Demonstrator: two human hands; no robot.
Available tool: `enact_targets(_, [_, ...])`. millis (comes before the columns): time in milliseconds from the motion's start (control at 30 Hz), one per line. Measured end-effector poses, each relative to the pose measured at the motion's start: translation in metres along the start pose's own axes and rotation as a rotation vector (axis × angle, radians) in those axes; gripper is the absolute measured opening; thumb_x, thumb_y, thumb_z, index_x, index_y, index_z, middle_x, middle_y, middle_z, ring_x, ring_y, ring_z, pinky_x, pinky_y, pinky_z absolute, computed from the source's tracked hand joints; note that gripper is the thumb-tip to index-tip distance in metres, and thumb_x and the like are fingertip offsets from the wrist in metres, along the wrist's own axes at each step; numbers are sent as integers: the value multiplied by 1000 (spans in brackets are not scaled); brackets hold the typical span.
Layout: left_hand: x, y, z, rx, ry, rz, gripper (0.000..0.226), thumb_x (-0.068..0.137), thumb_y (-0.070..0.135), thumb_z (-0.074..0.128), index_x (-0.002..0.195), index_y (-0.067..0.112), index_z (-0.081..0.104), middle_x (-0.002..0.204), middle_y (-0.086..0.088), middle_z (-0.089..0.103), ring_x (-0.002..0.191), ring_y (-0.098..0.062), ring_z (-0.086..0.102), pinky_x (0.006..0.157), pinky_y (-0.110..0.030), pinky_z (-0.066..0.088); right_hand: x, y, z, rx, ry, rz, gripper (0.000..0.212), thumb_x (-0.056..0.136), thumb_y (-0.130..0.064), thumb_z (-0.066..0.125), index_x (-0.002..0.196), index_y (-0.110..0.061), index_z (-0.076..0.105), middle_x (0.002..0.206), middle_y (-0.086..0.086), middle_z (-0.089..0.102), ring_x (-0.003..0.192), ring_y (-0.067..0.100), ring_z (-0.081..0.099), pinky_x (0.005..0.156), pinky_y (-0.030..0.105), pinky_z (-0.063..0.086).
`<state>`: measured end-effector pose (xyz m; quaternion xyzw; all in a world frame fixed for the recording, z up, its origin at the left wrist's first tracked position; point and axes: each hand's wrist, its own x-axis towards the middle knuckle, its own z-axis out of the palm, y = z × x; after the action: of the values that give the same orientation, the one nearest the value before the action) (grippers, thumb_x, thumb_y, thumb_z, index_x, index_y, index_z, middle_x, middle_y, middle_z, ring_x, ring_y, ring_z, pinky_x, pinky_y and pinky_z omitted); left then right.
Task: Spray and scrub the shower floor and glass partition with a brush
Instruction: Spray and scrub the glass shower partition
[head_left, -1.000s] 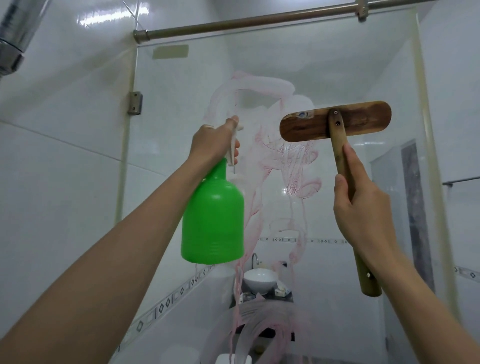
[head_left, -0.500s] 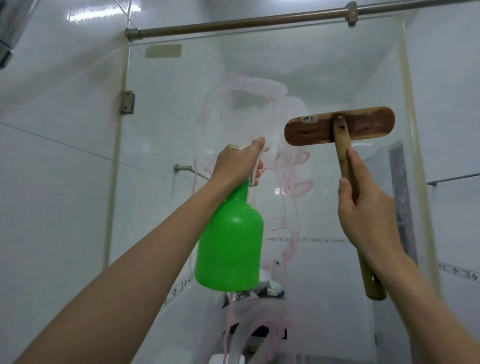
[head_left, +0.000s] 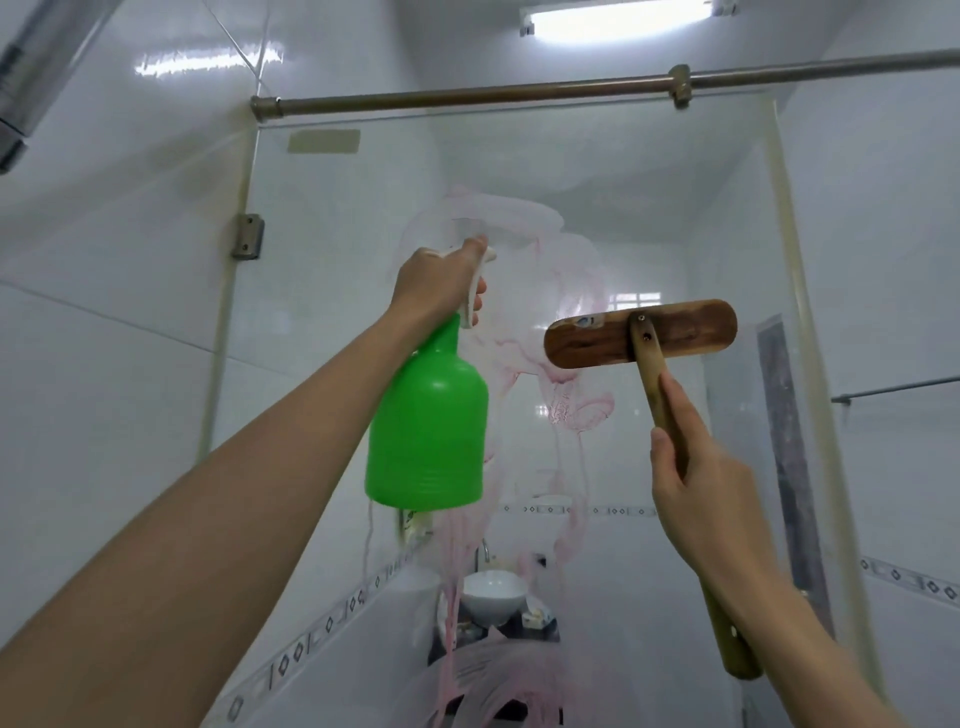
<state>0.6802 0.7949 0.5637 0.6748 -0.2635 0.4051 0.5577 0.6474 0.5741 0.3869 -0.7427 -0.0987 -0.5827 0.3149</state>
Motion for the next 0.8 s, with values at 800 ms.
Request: enact_targets(800, [22, -25, -106, 64, 280, -29, 41, 97, 48, 54, 93, 13, 76, 74, 5, 73, 74, -15, 73, 76, -28, 55, 123, -99, 39, -315, 26, -189, 66, 101, -16, 32, 151, -43, -2, 69, 8, 52, 50, 20, 42, 51, 32, 33])
